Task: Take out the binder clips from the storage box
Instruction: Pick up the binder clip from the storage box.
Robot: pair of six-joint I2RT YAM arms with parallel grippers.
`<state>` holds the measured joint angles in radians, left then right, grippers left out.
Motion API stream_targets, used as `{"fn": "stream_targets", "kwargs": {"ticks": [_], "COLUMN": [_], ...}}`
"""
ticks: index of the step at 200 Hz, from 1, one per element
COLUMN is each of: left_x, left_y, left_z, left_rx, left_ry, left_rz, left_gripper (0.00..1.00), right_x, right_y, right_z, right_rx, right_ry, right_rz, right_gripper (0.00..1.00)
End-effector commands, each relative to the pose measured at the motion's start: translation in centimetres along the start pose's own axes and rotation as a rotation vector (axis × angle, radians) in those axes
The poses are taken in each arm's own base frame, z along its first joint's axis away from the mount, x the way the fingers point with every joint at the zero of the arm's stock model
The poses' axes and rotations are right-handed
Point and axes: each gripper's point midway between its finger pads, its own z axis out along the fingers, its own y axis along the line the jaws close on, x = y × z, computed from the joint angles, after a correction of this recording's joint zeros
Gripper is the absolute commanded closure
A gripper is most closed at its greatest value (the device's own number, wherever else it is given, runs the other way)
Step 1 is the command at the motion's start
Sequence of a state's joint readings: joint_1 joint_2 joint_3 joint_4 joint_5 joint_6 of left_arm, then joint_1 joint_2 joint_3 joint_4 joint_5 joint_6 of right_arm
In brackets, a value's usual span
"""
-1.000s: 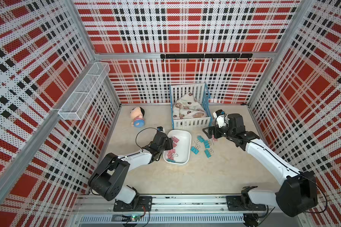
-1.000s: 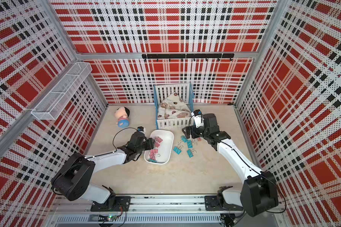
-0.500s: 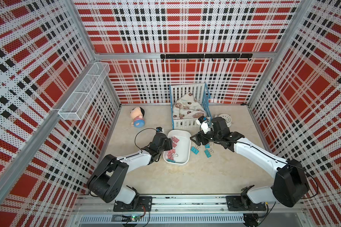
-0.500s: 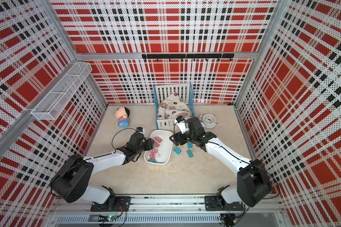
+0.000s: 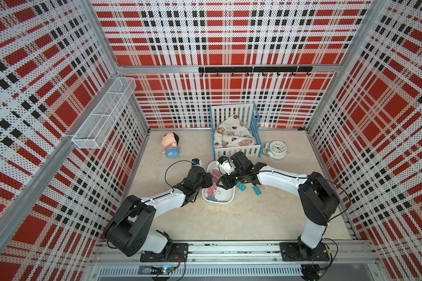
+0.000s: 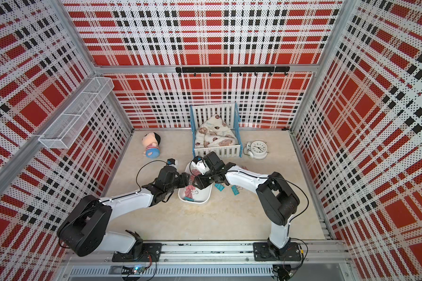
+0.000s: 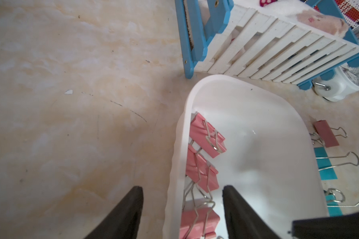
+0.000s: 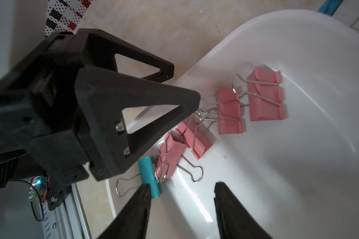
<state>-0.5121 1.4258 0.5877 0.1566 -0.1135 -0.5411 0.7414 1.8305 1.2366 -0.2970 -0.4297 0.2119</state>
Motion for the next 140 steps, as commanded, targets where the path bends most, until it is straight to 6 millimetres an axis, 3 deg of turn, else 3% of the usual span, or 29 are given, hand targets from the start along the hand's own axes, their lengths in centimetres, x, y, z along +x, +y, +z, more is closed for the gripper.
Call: {"fn": "stream_targets", "kwargs": {"ticks": [1,46,92,140], "left_x": [0.0,0.2,0.3,0.3], "left_y": [0.0,0.1,0.2,0.4], "left_z": [-0.3,-0.1,-0.2,-0.2], "left_rx": [0.002,-0.005,-0.011,-0.018], "left_ry": [-0.013,-0.007,-0.009,-0.009], "left_rz": [-0.005,-0.007,-0.009,-0.007], "left_gripper": [0.33,0.33,0.33,0.33], "right_x": [-0.2,0.5,1.5,1.7], "right_y": [1.0,1.6,2.0,2.2], "right_z": [0.9,2.5,3.8,3.8], "right_rx": [-0.05,-0.094,-0.137,-0.143], "right_ry": [0.017,0.056,0.1,0.117], "right_rz": [0.01,0.021,0.032,0.029], "right_gripper": [0.44,0.48,0.66,0.81]}}
